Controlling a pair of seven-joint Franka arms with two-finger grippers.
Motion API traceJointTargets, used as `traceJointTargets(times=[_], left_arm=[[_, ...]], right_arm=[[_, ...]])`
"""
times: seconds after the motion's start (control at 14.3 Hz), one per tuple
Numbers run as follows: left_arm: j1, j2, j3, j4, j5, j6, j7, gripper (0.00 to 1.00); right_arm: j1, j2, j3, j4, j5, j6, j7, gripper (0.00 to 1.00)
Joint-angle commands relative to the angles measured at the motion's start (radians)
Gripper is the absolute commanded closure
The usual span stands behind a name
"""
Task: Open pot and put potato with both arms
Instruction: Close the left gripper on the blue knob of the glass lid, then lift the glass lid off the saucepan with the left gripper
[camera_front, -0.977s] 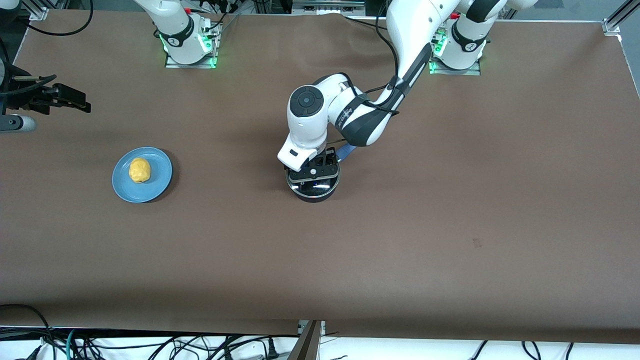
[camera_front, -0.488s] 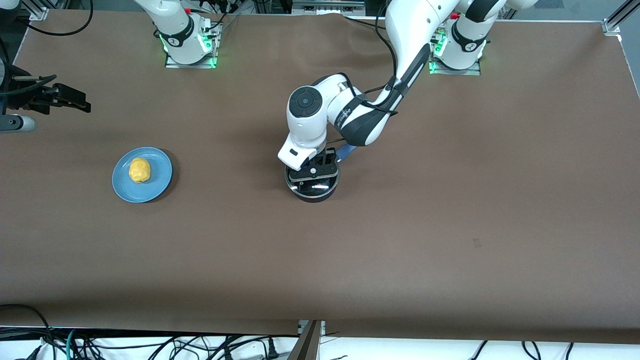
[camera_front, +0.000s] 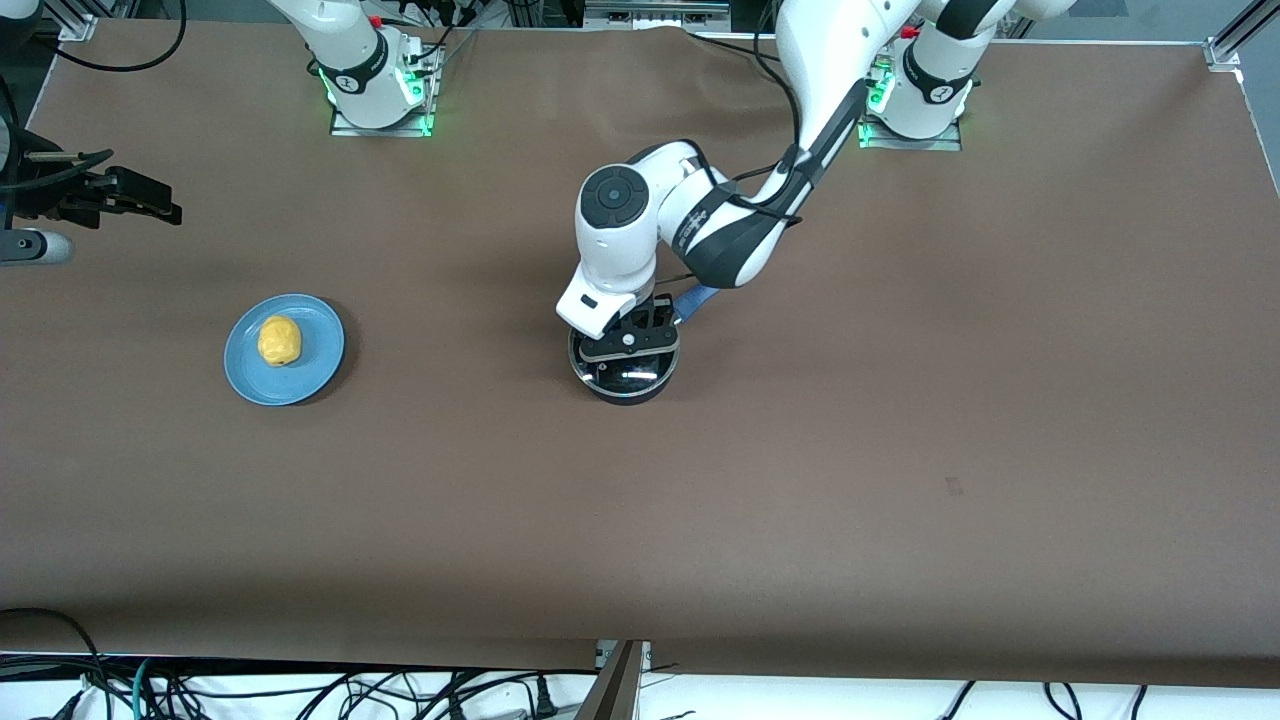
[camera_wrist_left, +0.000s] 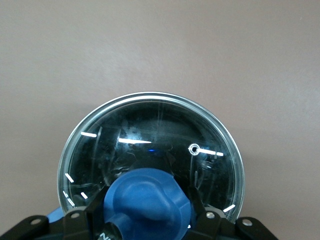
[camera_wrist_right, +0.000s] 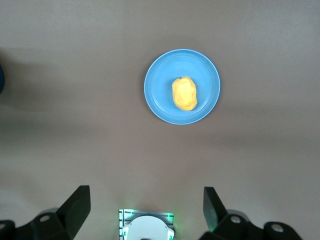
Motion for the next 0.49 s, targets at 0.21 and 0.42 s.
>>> traceJointTargets(times=[0.21, 0.42], left_arm=[[0.263, -0.246, -0.001, -0.213, -0.081, -0.049, 0.437, 0.58], [0.445, -0.297, 0.008, -0.301, -0.112, -0.046, 0.763, 0.58]], right_arm=[[-0.010, 0.005, -0.009, 0.016, 0.002, -0.013, -0.004, 0.00], [-0.012, 0.041, -0.018, 0.019, -0.018, -0.005, -0.007, 0.00]])
